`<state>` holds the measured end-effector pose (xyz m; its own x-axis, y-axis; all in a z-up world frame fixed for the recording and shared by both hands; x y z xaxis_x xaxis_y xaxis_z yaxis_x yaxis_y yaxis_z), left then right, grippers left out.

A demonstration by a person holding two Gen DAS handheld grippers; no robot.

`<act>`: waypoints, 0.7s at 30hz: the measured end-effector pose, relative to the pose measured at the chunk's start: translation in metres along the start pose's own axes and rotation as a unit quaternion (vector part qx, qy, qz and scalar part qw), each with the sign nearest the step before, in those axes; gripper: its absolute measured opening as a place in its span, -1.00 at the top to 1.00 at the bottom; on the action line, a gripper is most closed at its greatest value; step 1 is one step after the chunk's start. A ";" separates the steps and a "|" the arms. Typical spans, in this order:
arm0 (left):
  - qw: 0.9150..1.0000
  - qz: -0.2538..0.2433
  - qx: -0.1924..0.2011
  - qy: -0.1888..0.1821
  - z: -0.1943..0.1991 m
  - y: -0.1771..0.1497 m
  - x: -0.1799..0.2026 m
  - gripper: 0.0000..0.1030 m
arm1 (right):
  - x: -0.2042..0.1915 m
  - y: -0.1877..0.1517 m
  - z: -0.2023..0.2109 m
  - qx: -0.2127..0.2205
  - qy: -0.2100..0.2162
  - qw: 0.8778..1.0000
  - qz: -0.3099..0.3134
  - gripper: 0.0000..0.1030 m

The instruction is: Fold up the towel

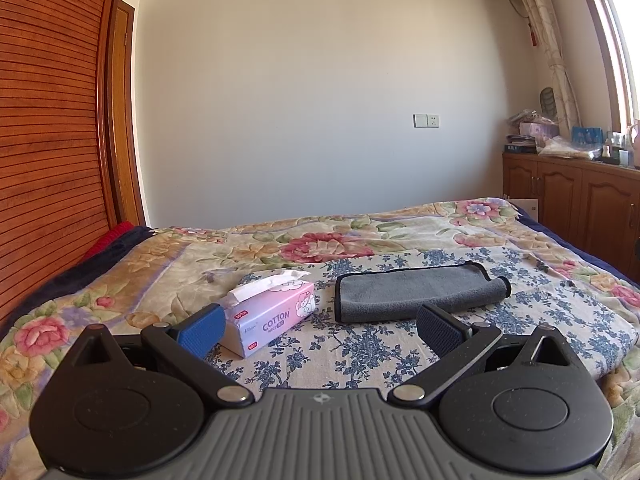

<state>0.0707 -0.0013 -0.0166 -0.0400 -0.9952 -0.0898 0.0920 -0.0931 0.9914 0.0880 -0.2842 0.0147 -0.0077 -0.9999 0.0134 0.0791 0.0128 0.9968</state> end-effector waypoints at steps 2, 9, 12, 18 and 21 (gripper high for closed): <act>1.000 -0.001 0.000 0.000 0.000 0.000 0.000 -1.00 | 0.000 0.000 0.000 0.000 0.000 1.000 0.000 -1.00; 1.000 -0.003 -0.001 -0.001 -0.001 -0.001 0.001 -1.00 | 0.000 0.000 0.000 0.000 0.000 1.000 0.000 -1.00; 1.000 -0.003 -0.001 -0.001 -0.001 -0.001 0.001 -1.00 | 0.000 0.000 0.000 0.000 -0.001 1.000 0.000 -1.00; 1.000 -0.003 -0.001 -0.001 -0.001 0.000 0.001 -1.00 | 0.000 0.000 0.000 0.000 -0.001 1.000 0.000 -1.00; 1.000 -0.003 -0.001 -0.001 -0.001 0.000 0.001 -1.00 | 0.000 0.000 0.000 0.000 0.000 1.000 0.000 -1.00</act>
<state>0.0712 -0.0023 -0.0172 -0.0425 -0.9945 -0.0953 0.0938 -0.0990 0.9907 0.0881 -0.2838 0.0148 -0.0086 -0.9999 0.0133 0.0797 0.0126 0.9967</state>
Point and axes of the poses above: each gripper's, at about its wrist camera, not at the fingertips, and z roughly against the way its jaws point, x to its right, y to its top, the point moved 6 cm from there along -z, roughly the way its jaws point, and after that the axes turned 11 degrees about x, right-handed, at the moved point
